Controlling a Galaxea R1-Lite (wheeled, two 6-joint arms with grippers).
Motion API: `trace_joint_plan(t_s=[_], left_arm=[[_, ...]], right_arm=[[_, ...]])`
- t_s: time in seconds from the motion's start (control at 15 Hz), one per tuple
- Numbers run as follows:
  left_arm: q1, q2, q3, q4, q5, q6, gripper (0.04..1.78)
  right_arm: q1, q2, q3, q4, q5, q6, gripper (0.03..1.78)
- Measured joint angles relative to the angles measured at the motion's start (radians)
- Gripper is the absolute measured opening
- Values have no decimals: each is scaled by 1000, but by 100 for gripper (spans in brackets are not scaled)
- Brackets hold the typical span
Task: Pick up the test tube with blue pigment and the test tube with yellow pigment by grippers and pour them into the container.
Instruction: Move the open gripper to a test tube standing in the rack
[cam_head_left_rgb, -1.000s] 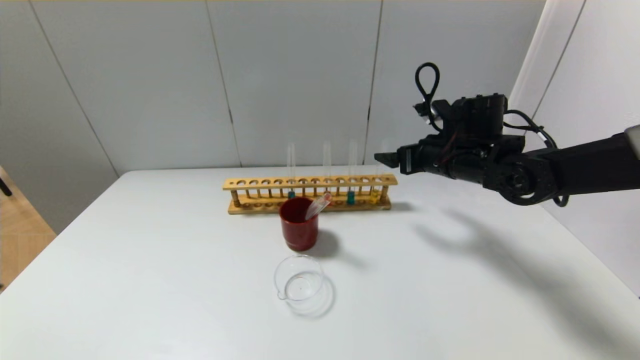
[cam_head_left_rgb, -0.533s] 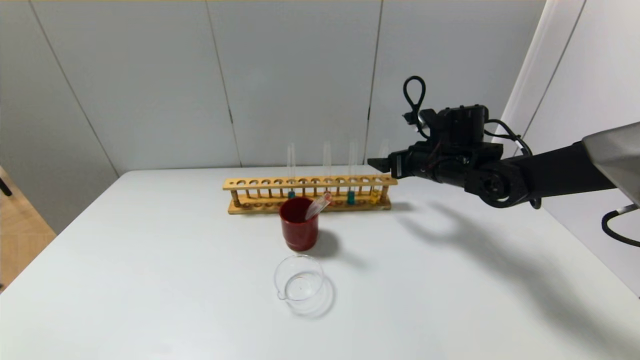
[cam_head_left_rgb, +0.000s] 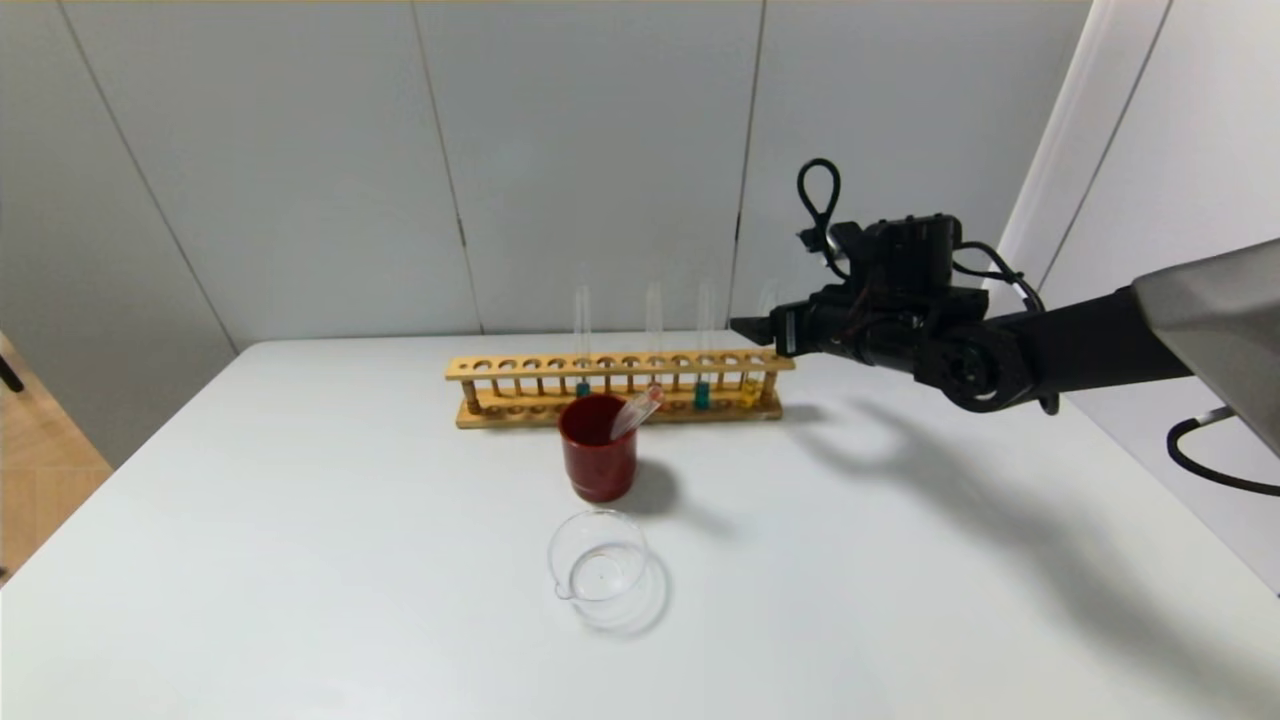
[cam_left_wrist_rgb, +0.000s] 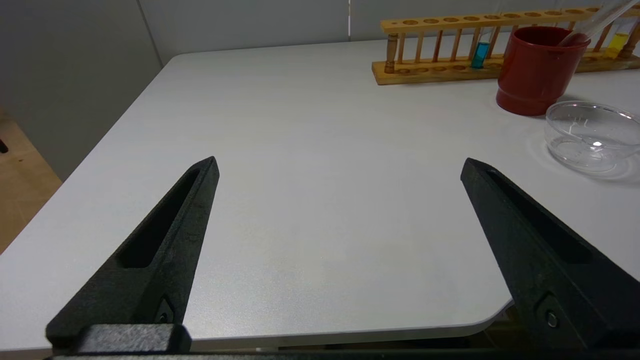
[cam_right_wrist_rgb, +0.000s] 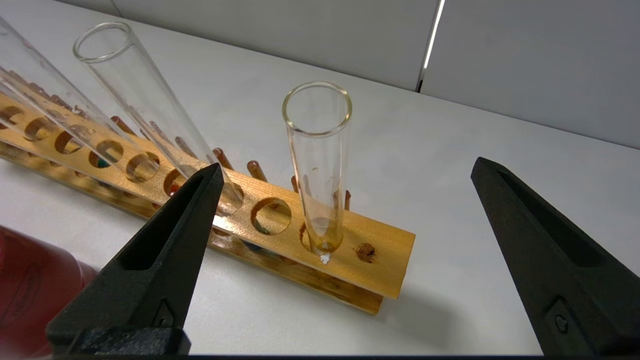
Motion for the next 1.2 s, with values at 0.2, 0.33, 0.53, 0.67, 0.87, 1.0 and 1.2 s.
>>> trace_joint_plan(t_s=[0.2,0.33,0.53,0.67,0.87,1.0,1.2], left_arm=[[0,0,0,0,0,0,171],[0,0,0,0,0,0,171],[0,0,0,0,0,0,171],[0,0,0,0,0,0,171],[1,0,0,0,0,0,171],[1,0,0,0,0,0,171],[0,0,0,0,0,0,171]], right_arm=[[-3,12,-16,6,0,0,174],[-4,18,-19,5,0,-1,174],[-3,29,-30,6,0,-1,174],[-1,36,-37,9,0,-1,174],[0,45,-43,6,0,-1,162],[0,49,-48,9,0,-1,141],[0,54,-51,9,0,-1,90]])
